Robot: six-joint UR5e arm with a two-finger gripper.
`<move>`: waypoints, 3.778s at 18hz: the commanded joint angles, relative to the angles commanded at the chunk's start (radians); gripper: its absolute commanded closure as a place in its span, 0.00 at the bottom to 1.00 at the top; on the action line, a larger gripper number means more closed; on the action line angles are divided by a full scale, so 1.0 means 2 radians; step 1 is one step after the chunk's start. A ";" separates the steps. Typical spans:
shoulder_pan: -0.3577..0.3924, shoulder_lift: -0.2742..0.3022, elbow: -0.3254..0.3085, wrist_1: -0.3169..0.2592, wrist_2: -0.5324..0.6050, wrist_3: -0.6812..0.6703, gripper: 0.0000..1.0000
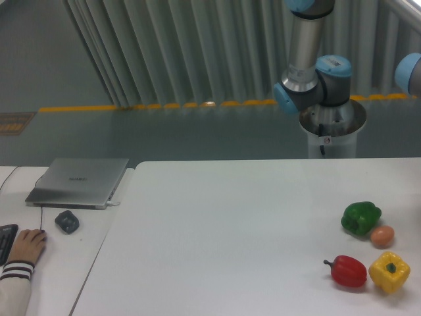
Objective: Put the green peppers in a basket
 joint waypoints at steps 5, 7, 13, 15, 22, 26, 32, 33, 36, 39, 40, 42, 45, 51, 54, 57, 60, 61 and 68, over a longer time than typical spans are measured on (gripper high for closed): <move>0.001 0.000 -0.003 0.000 -0.018 -0.002 0.00; 0.005 0.000 -0.009 0.003 -0.037 -0.001 0.00; 0.020 0.014 -0.030 0.012 -0.060 -0.040 0.00; 0.021 0.015 -0.033 0.021 -0.072 -0.078 0.00; 0.011 0.039 -0.054 0.021 -0.140 -0.139 0.00; -0.033 0.041 -0.052 -0.025 -0.140 -0.159 0.00; -0.092 0.034 -0.051 -0.025 -0.137 -0.187 0.00; -0.097 0.028 -0.051 -0.024 -0.137 -0.187 0.00; -0.099 0.019 -0.053 -0.021 -0.137 -0.183 0.00; -0.107 0.010 -0.054 -0.021 -0.129 -0.183 0.00; -0.109 0.008 -0.054 -0.022 -0.119 -0.183 0.00; -0.110 0.008 -0.054 -0.025 -0.113 -0.182 0.00; -0.113 0.004 -0.054 -0.025 -0.110 -0.180 0.00; -0.122 -0.007 -0.055 -0.028 -0.104 -0.179 0.00; -0.122 -0.011 -0.055 -0.030 -0.104 -0.179 0.00; -0.124 -0.015 -0.055 -0.035 -0.091 -0.173 0.00; -0.124 -0.019 -0.055 -0.037 -0.086 -0.172 0.00; -0.124 -0.020 -0.055 -0.038 -0.086 -0.172 0.00; -0.127 -0.021 -0.059 -0.044 -0.086 -0.171 0.00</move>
